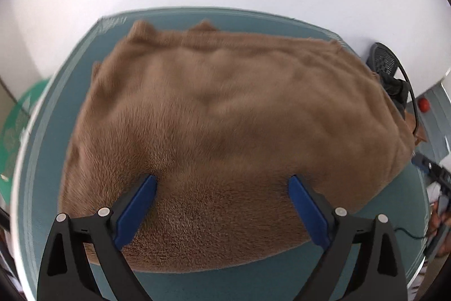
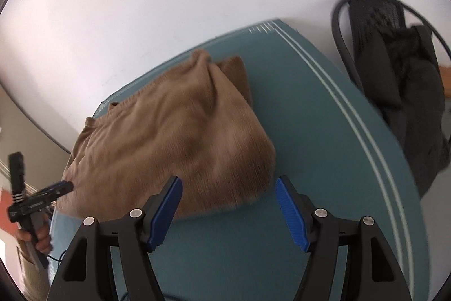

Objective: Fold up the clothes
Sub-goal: 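Press and smooth the folded fleece flat with both tools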

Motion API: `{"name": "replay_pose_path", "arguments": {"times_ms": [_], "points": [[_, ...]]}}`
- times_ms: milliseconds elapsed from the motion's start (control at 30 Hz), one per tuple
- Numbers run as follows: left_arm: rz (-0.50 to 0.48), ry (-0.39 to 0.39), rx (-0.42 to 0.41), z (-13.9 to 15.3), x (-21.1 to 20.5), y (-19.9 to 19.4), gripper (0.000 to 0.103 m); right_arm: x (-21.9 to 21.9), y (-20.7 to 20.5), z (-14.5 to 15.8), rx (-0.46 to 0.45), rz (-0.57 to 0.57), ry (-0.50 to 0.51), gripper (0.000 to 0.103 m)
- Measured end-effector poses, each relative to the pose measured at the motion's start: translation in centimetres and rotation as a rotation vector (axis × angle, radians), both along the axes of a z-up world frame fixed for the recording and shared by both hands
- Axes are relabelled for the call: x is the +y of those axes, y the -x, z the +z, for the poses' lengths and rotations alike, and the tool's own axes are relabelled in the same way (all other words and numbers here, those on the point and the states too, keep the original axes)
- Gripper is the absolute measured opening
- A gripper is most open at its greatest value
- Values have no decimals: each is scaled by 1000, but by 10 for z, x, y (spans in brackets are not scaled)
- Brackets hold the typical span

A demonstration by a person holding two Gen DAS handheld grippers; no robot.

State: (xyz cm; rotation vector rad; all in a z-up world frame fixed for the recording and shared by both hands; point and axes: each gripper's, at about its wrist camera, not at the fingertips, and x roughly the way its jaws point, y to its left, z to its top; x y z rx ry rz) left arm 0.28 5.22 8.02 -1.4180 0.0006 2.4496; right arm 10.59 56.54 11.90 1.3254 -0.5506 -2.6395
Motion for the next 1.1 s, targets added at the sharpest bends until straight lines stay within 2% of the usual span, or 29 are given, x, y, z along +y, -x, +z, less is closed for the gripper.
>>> {"name": "replay_pose_path", "arguments": {"times_ms": [167,267,433,667,833,967,1033,1100], "points": [[0,-17,4,-6,-2,0,97,2,-2,-14,-38,-21,90,71],[15,-47,6,0,-10,-5,97,-4,7,-21,-50,-11,132,71],[44,-106,8,8,-18,-6,97,-14,25,-23,-41,-27,173,73],[41,-102,4,7,-18,-8,97,-11,45,-28,-7,-89,273,76],[33,-128,30,20,-13,-8,97,-8,37,-31,32,-91,283,76],[10,-114,64,28,-1,-6,97,-8,34,-30,41,-91,298,82],[20,-128,41,25,2,-2,97,-10,36,-29,51,-95,285,84],[29,-145,18,22,4,2,97,-15,36,-29,68,-97,271,91]]}}
